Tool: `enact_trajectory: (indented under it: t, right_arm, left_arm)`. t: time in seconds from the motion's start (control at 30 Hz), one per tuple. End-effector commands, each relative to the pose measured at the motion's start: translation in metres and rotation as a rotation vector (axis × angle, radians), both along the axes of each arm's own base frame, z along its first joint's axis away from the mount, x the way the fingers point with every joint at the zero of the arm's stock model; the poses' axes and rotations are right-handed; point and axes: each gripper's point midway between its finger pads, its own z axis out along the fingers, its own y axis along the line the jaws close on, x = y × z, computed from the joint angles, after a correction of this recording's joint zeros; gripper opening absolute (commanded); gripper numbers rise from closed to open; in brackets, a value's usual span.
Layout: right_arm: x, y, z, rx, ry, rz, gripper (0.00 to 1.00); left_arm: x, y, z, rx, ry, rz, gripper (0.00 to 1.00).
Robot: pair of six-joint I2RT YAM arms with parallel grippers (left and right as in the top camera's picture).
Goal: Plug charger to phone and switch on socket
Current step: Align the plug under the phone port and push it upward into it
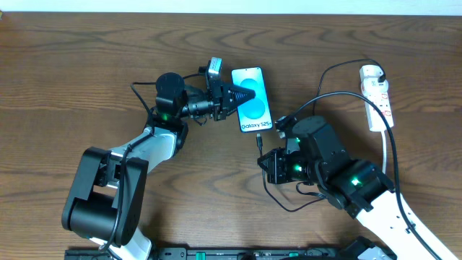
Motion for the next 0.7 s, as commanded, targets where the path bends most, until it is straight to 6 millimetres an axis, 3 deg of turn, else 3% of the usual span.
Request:
enact_trajectory:
  t: [0.0,0.67]
  right_arm:
    - [0.0029,0.0040,0.0052,0.018,0.011,0.000,0.01]
    - [0.0040,0.0046,0.0059,0.018,0.000,0.005,0.01]
  left_arm:
    - [0.0010,-0.0001,0.0183,-0.018,-0.049,-0.016,0.08]
    - [-0.0037,-0.0008,0.0179,-0.008,-0.102,-0.043,0.07]
